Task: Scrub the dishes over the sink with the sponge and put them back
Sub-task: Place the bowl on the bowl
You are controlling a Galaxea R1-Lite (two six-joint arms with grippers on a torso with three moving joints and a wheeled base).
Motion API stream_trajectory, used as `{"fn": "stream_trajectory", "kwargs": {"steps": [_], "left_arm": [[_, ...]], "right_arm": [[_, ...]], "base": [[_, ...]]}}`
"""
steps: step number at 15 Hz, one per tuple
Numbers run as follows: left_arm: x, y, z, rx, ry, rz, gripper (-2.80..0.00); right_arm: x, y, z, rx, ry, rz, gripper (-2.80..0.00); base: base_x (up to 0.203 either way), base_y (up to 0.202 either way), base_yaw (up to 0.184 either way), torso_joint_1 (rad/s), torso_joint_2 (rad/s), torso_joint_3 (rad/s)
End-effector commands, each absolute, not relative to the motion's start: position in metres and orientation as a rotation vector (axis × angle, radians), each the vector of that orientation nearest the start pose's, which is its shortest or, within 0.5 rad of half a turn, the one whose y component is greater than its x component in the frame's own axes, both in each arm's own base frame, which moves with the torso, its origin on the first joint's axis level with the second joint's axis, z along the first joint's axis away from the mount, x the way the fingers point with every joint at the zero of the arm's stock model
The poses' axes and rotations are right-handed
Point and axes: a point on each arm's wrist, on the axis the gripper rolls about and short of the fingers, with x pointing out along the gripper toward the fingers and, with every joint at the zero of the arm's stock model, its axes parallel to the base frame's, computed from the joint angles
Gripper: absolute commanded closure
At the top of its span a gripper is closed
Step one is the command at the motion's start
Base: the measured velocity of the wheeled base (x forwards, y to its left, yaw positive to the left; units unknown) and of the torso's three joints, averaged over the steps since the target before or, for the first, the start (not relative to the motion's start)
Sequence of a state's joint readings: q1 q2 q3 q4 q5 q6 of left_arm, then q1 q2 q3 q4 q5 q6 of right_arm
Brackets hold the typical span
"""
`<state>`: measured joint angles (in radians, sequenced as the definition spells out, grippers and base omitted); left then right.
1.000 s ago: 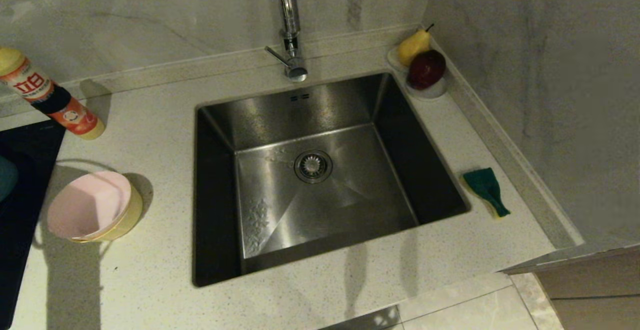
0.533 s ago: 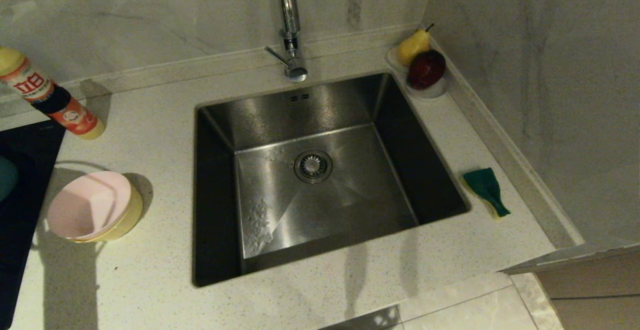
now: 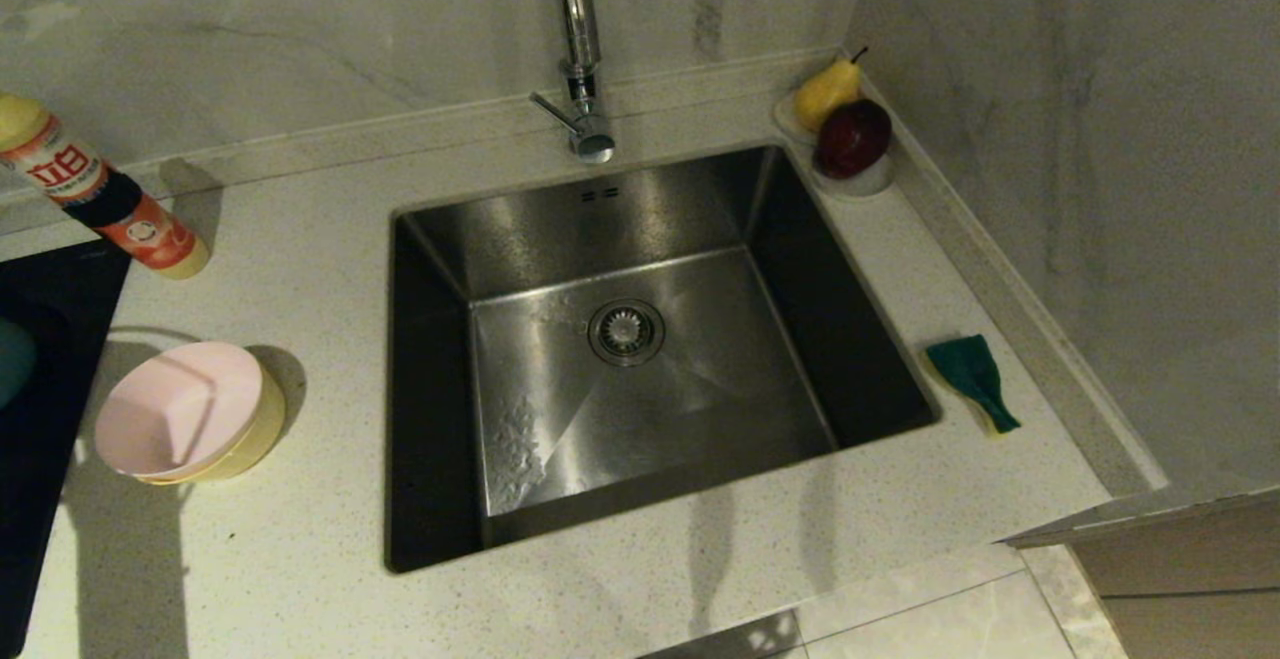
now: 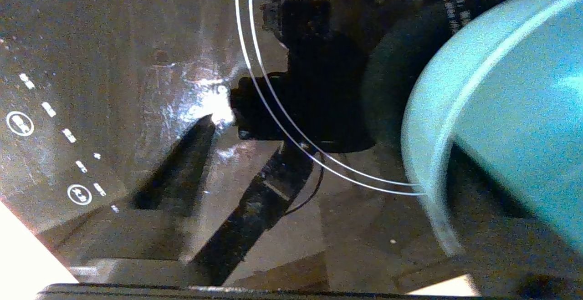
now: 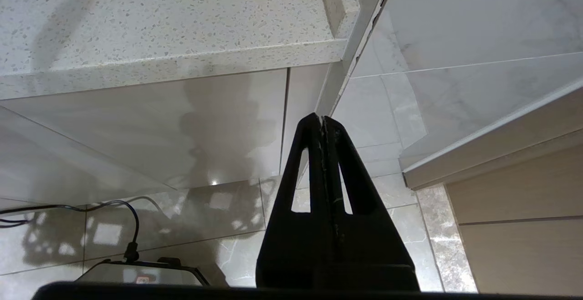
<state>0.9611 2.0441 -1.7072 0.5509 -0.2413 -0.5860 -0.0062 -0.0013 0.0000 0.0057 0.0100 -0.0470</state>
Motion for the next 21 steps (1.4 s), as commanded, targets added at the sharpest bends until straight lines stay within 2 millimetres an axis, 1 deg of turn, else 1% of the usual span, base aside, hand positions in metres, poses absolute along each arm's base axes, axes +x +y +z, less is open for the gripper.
{"fn": "stream_trajectory", "kwargs": {"steps": [1, 6, 8, 11, 13, 15, 16, 18, 20, 21], "left_arm": [[0.229, 0.318, 0.195, -1.064, 0.565, 0.892, 0.0], [0.23, 0.319, 0.197, -1.062, 0.56, 0.876, 0.0], [0.226, 0.314, 0.21, -1.051, 0.532, 0.869, 0.0], [0.216, 0.299, 0.234, -1.03, 0.505, 0.847, 0.0], [0.209, 0.288, 0.255, -1.002, 0.462, 0.837, 0.0], [0.195, 0.269, 0.279, -0.974, 0.437, 0.818, 0.0], [0.186, 0.255, 0.293, -0.969, 0.428, 0.786, 0.0], [0.166, 0.223, 0.319, -0.961, 0.429, 0.692, 0.0], [0.148, 0.191, 0.336, -0.927, 0.449, 0.604, 0.0], [0.142, 0.174, 0.342, -0.906, 0.461, 0.554, 0.0]], "right_arm": [[-0.023, 0.0, 0.075, -0.048, 0.006, 0.005, 0.0], [-0.023, 0.0, 0.075, -0.048, 0.006, 0.004, 0.0], [-0.023, 0.0, 0.075, -0.048, 0.006, 0.004, 0.0], [-0.023, 0.0, 0.075, -0.048, 0.006, 0.005, 0.0], [-0.023, 0.0, 0.075, -0.048, 0.006, 0.003, 0.0], [-0.023, 0.0, 0.075, -0.048, 0.006, 0.004, 0.0], [-0.023, 0.0, 0.075, -0.048, 0.006, 0.004, 0.0], [-0.023, 0.0, 0.075, -0.048, 0.006, 0.005, 0.0], [-0.023, 0.0, 0.075, -0.048, 0.005, 0.005, 0.0], [-0.023, 0.0, 0.075, -0.048, 0.004, 0.005, 0.0]], "base": [[0.0, 0.0, 0.0, 0.0, 0.0, 0.0], [0.0, 0.0, 0.0, 0.0, 0.0, 0.0], [0.0, 0.0, 0.0, 0.0, 0.0, 0.0], [0.0, 0.0, 0.0, 0.0, 0.0, 0.0], [0.0, 0.0, 0.0, 0.0, 0.0, 0.0], [0.0, 0.0, 0.0, 0.0, 0.0, 0.0], [0.0, 0.0, 0.0, 0.0, 0.0, 0.0], [0.0, 0.0, 0.0, 0.0, 0.0, 0.0], [0.0, 0.0, 0.0, 0.0, 0.0, 0.0], [0.0, 0.0, 0.0, 0.0, 0.0, 0.0]]}}
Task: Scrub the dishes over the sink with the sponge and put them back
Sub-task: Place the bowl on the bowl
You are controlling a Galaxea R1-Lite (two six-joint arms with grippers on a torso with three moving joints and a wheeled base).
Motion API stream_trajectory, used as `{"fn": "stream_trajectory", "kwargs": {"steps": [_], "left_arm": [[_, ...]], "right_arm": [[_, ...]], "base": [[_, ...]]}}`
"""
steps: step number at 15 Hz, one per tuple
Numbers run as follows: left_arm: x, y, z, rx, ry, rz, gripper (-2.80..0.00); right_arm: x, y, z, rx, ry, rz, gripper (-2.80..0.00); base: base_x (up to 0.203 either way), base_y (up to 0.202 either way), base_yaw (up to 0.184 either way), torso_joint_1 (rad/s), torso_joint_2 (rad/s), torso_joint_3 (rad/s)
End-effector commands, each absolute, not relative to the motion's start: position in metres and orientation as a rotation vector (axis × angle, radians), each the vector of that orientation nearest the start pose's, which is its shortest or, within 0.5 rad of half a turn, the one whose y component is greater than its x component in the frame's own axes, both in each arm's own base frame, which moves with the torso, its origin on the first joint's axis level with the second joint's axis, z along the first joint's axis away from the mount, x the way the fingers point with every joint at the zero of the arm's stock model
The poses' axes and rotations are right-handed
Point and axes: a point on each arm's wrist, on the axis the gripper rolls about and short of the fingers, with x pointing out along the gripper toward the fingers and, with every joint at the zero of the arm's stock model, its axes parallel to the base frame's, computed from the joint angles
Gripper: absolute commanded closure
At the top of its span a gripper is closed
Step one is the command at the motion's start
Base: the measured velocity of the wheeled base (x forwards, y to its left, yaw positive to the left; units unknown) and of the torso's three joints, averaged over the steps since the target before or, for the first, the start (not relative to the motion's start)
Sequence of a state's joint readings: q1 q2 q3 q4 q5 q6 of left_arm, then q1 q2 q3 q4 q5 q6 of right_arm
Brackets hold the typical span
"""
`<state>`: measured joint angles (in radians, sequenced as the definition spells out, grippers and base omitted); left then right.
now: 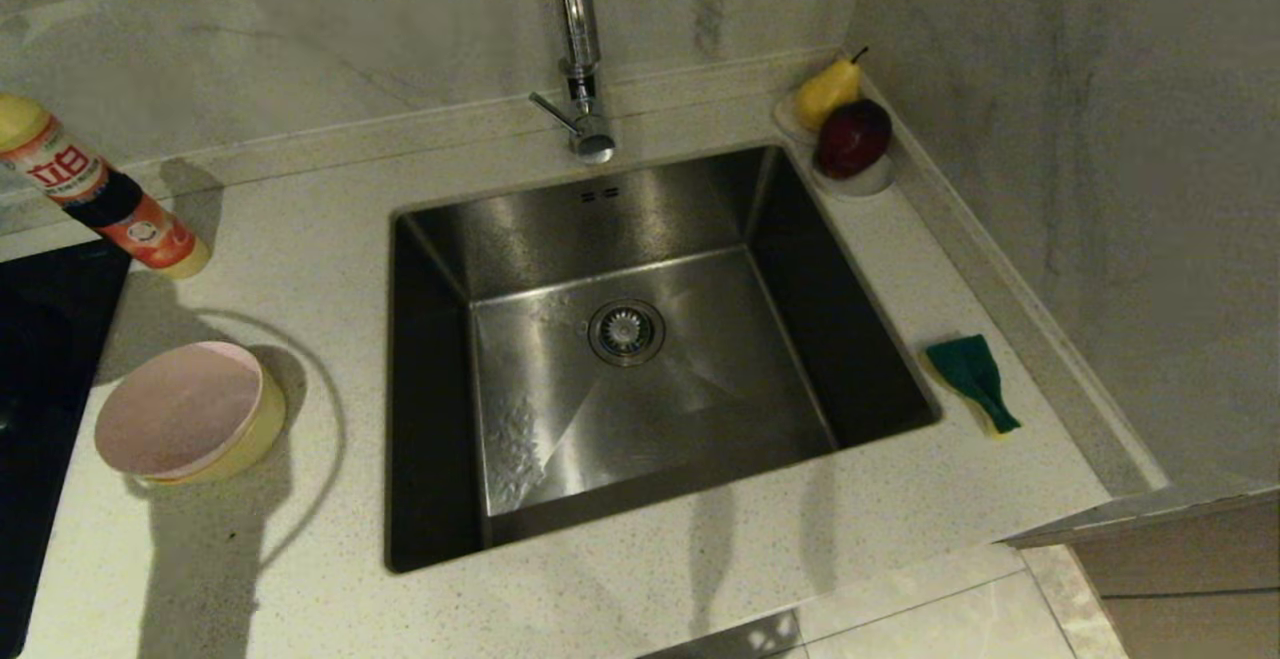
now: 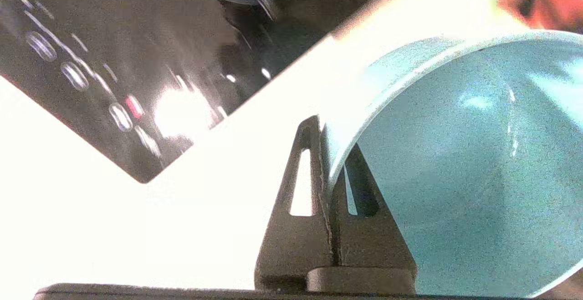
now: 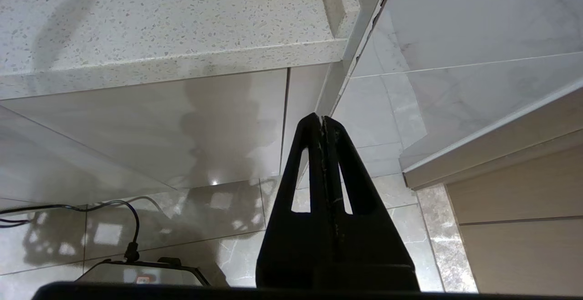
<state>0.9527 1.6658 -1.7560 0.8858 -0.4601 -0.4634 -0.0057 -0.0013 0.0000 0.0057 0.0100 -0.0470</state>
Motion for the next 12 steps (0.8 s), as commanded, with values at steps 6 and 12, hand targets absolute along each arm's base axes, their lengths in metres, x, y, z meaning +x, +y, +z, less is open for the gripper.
{"fn": "stream_trajectory", "kwargs": {"steps": [6, 12], "left_arm": [[0.138, 0.103, 0.305, -0.773, 0.711, 0.285, 0.0], [0.154, 0.1, 0.254, -0.69, 0.844, 0.197, 0.0]], "right_arm": [[-0.023, 0.0, 0.075, -0.048, 0.006, 0.005, 0.0], [-0.023, 0.0, 0.075, -0.048, 0.006, 0.004, 0.0]], "base": [[0.0, 0.0, 0.0, 0.0, 0.0, 0.0], [0.0, 0.0, 0.0, 0.0, 0.0, 0.0]]}}
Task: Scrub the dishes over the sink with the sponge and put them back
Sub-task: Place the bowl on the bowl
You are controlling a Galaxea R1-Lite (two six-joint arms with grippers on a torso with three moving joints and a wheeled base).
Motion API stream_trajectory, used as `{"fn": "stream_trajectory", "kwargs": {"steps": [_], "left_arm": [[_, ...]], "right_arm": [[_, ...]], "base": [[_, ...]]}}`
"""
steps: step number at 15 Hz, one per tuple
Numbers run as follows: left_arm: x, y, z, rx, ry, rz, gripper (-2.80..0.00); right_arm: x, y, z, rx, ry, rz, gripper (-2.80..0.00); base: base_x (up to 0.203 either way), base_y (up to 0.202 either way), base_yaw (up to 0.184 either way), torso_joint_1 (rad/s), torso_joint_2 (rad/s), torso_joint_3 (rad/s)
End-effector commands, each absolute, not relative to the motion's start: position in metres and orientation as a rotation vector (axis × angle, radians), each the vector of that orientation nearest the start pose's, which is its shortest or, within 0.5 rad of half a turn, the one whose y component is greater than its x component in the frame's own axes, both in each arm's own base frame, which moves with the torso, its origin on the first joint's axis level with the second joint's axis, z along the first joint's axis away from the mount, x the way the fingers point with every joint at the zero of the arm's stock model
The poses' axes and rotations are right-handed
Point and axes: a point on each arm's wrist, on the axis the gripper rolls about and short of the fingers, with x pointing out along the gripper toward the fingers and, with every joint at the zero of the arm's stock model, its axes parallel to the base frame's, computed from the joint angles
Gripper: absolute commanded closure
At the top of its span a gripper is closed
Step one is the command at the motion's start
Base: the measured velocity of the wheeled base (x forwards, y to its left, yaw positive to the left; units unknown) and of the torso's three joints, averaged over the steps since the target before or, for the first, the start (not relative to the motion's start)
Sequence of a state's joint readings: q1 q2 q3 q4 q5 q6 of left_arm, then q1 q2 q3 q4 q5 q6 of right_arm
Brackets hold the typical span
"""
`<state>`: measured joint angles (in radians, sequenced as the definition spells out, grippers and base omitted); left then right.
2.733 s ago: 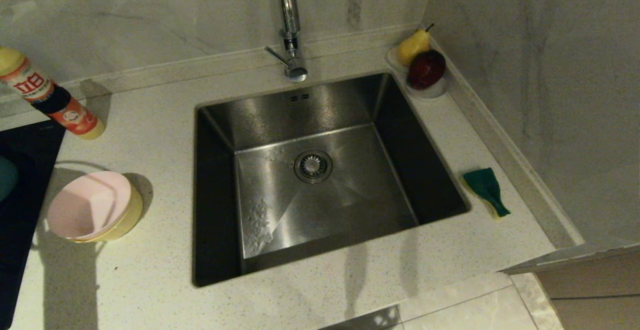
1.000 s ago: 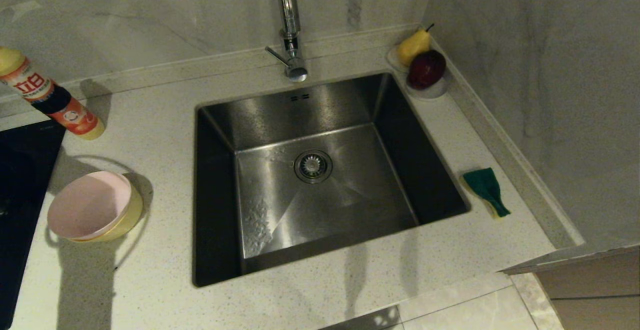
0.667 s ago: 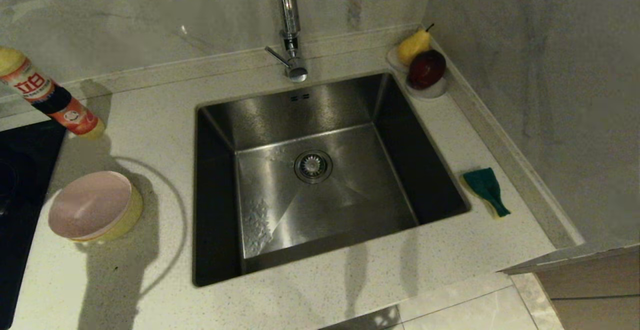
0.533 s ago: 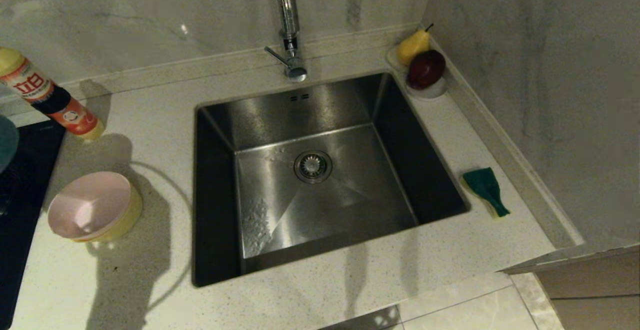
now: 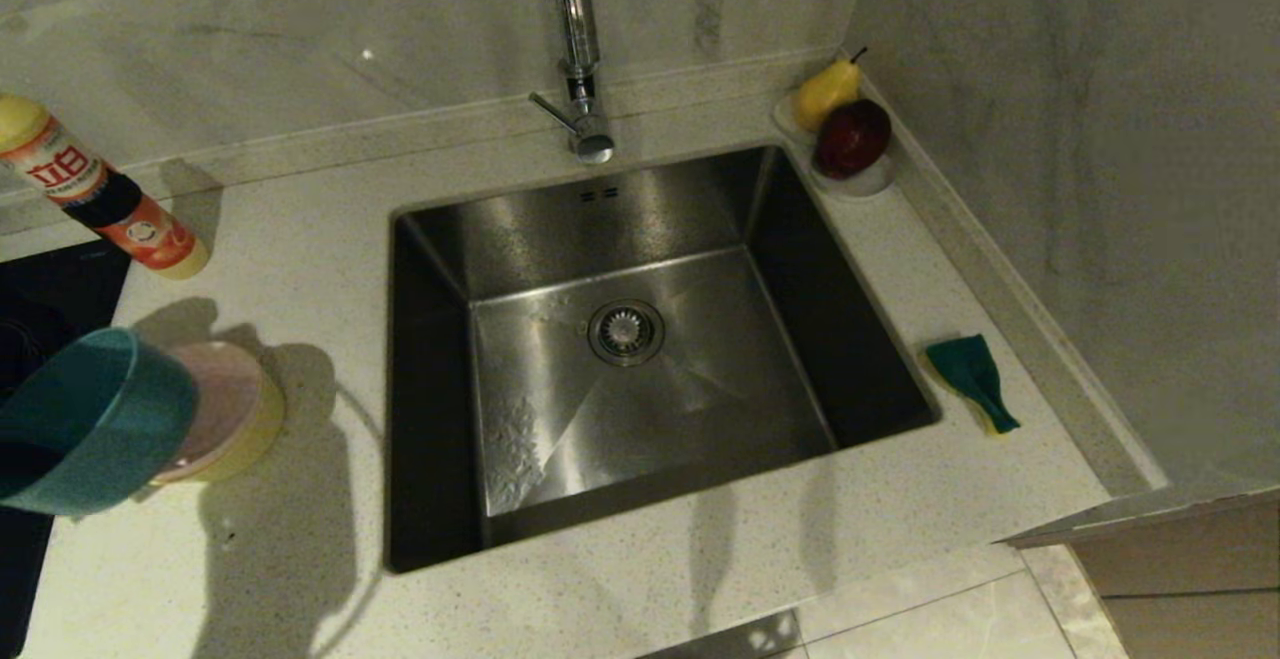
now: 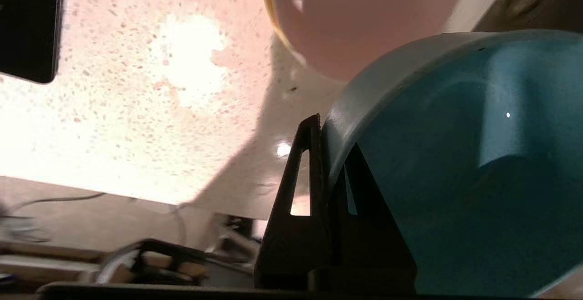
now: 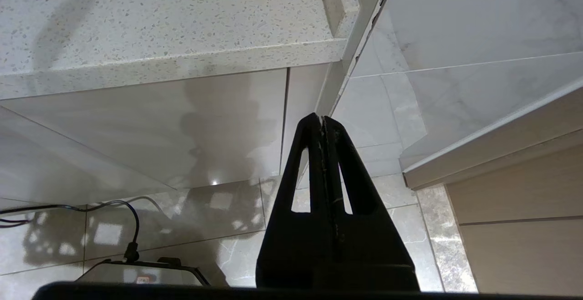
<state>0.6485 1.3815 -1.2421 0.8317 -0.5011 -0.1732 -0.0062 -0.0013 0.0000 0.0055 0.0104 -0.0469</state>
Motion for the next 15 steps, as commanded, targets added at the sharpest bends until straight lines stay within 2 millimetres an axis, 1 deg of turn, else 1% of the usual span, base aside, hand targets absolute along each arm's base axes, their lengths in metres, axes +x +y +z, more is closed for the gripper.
{"fn": "stream_trajectory", "kwargs": {"steps": [1, 3, 9, 12, 15], "left_arm": [[0.155, 0.102, 0.252, -0.684, 0.854, 0.212, 0.0], [0.161, 0.107, 0.249, -0.67, 0.864, 0.239, 0.0], [0.189, 0.129, 0.234, -0.62, 0.84, 0.298, 0.0], [0.194, 0.13, 0.227, -0.601, 0.835, 0.282, 0.0], [0.199, 0.132, 0.225, -0.6, 0.824, 0.279, 0.0]], "right_arm": [[-0.023, 0.0, 0.075, -0.048, 0.006, 0.005, 0.0], [-0.023, 0.0, 0.075, -0.048, 0.006, 0.004, 0.0], [-0.023, 0.0, 0.075, -0.048, 0.006, 0.005, 0.0], [-0.023, 0.0, 0.075, -0.048, 0.005, 0.004, 0.0], [-0.023, 0.0, 0.075, -0.048, 0.004, 0.005, 0.0]], "base": [[0.0, 0.0, 0.0, 0.0, 0.0, 0.0], [0.0, 0.0, 0.0, 0.0, 0.0, 0.0], [0.0, 0.0, 0.0, 0.0, 0.0, 0.0], [0.0, 0.0, 0.0, 0.0, 0.0, 0.0], [0.0, 0.0, 0.0, 0.0, 0.0, 0.0]]}}
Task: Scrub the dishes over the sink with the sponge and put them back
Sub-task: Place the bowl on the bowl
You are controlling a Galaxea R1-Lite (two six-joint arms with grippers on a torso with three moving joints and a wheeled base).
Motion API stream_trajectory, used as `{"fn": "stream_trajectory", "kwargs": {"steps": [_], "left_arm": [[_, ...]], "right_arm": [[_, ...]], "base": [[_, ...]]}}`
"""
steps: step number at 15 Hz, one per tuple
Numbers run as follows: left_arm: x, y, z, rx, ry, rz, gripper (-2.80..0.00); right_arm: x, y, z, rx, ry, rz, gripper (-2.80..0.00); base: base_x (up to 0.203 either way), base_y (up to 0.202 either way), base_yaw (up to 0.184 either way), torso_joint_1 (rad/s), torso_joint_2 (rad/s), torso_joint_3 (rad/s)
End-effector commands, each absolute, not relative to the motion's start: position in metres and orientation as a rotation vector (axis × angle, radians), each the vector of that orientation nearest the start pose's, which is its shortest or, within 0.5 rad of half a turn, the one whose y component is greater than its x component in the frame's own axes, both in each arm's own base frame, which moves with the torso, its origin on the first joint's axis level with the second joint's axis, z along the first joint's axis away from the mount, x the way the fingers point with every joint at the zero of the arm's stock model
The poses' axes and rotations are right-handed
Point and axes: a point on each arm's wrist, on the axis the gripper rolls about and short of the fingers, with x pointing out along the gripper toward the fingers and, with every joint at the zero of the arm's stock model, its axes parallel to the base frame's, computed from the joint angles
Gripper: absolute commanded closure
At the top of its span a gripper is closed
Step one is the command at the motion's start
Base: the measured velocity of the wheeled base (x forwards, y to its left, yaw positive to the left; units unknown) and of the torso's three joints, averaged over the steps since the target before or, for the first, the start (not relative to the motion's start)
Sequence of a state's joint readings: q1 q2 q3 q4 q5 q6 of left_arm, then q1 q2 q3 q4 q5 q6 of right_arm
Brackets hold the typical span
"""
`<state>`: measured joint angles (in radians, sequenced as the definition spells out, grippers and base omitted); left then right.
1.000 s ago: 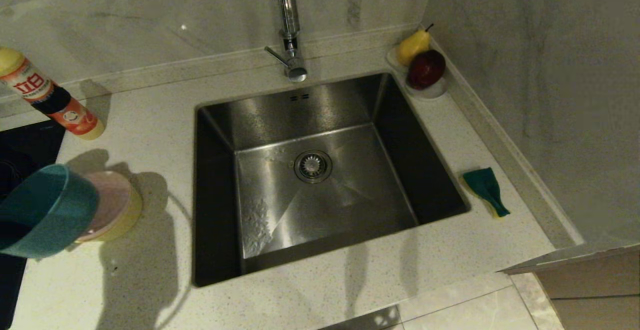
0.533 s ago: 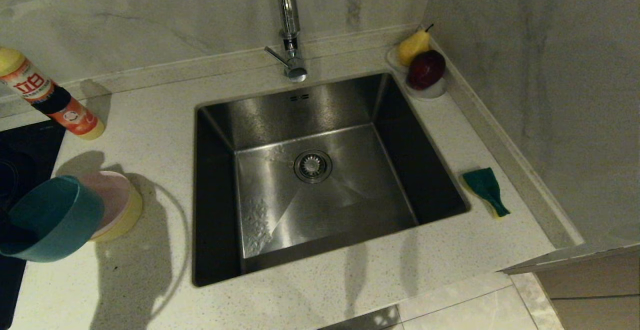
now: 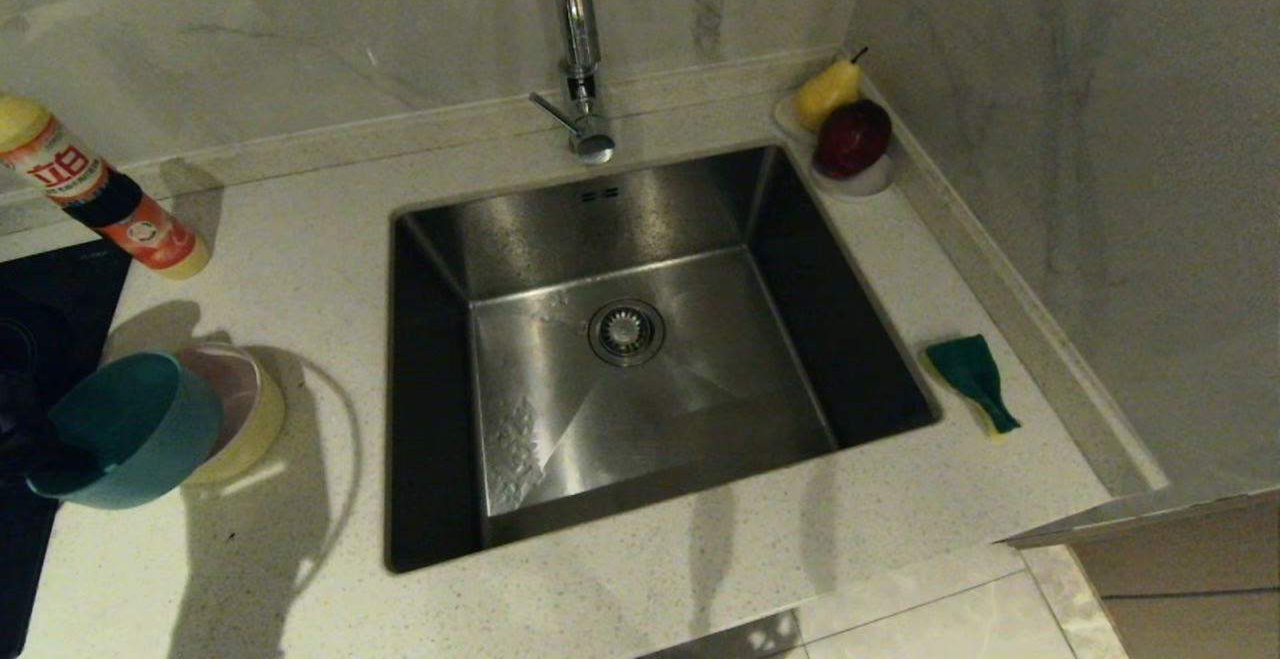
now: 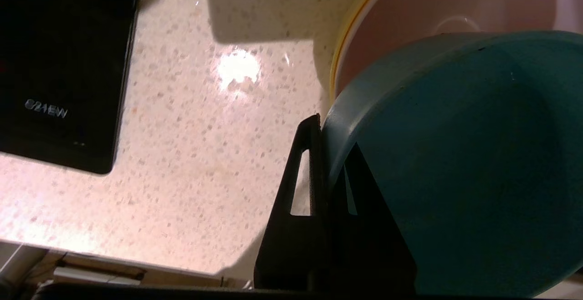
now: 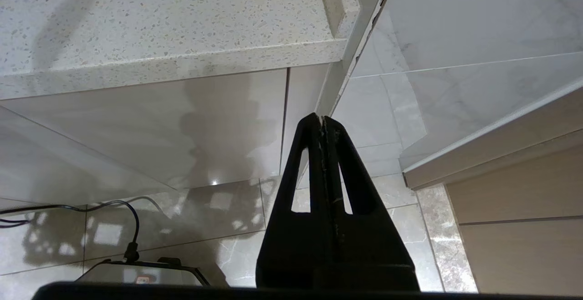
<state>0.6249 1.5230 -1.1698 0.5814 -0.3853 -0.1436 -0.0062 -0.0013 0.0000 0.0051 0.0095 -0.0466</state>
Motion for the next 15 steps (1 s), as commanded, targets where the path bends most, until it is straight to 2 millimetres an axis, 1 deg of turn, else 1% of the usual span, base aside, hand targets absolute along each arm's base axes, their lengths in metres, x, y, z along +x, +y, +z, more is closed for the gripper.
{"fn": "stream_trajectory", "kwargs": {"steps": [1, 8, 15], "left_arm": [[0.199, 0.132, 0.224, -0.6, 0.824, 0.278, 0.0], [0.199, 0.132, 0.24, -0.588, 0.721, 0.263, 0.0], [0.201, 0.133, 0.228, -0.555, 0.671, 0.257, 0.0]], "right_arm": [[-0.023, 0.0, 0.075, -0.048, 0.006, 0.005, 0.0], [-0.023, 0.0, 0.075, -0.048, 0.006, 0.004, 0.0], [-0.023, 0.0, 0.075, -0.048, 0.006, 0.005, 0.0]], "base": [[0.0, 0.0, 0.0, 0.0, 0.0, 0.0], [0.0, 0.0, 0.0, 0.0, 0.0, 0.0], [0.0, 0.0, 0.0, 0.0, 0.0, 0.0]]}}
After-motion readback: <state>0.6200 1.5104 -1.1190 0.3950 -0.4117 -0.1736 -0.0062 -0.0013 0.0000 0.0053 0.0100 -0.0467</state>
